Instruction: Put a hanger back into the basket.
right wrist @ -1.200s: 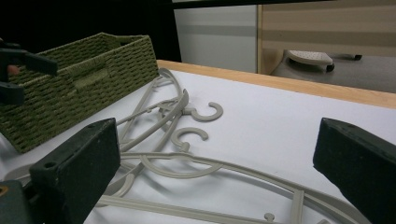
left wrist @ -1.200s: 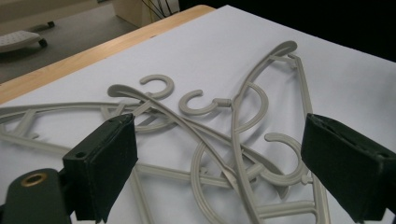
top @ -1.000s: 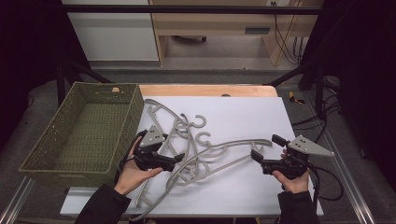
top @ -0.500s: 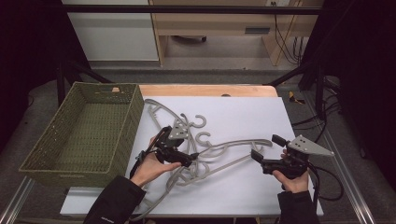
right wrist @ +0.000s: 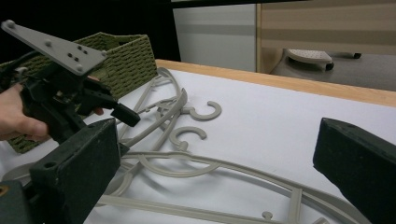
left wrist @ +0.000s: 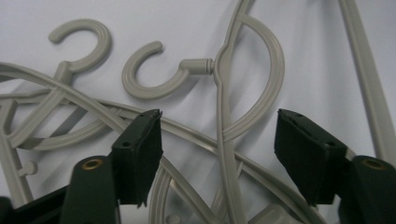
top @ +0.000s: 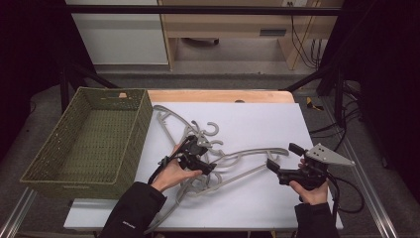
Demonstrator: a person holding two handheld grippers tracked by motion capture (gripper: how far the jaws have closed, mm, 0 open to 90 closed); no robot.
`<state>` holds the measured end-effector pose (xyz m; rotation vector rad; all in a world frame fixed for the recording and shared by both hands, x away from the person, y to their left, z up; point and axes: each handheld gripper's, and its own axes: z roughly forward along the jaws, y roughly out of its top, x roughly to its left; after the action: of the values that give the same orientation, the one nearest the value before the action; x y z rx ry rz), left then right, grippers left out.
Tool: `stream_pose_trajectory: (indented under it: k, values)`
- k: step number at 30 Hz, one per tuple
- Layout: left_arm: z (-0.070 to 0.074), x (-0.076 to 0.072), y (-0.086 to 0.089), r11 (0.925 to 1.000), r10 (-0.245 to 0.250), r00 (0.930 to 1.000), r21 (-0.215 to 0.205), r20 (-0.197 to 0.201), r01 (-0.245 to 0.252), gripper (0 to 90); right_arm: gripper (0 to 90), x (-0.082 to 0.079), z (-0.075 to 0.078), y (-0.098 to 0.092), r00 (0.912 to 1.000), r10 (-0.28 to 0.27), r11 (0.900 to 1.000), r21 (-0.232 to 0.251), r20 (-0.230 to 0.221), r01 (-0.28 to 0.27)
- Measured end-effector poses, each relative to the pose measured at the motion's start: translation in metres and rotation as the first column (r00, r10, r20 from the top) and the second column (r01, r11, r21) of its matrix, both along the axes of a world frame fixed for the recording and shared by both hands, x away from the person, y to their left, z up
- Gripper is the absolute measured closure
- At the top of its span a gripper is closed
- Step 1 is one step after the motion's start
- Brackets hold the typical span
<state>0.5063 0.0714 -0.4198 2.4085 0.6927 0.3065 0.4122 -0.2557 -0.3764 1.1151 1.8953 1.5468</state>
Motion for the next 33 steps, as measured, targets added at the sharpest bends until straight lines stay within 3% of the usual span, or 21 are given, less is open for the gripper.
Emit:
stream_pose_trajectory:
  k: [12, 20, 32, 33]
  values:
    - [-0.018, 0.007, -0.003, 0.9977, -0.012, 0.9966, 0.066, -0.082, 0.017, 50.9, 1.0, 0.001, -0.001, 0.0, 1.0, -0.004, 1.0, -0.002, -0.003, 0.004]
    - [-0.023, 0.009, -0.002, 0.9986, 0.01, 0.9921, 0.053, -0.125, -0.003, 64.1, 1.0, 0.001, -0.002, 0.0, 1.0, 0.003, 1.0, -0.005, -0.008, -0.003]
    - [-0.023, 0.012, -0.001, 0.9986, 0.025, 0.9849, 0.049, -0.171, -0.016, 69.9, 1.0, 0.002, -0.003, 0.002, 0.9999, 0.006, 1.0, -0.012, -0.015, -0.006]
    - [-0.023, 0.012, -0.001, 0.9988, 0.026, 0.9835, 0.046, -0.179, -0.018, 73.3, 1.0, 0.002, -0.003, 0.002, 0.9999, 0.007, 1.0, -0.012, -0.016, -0.007]
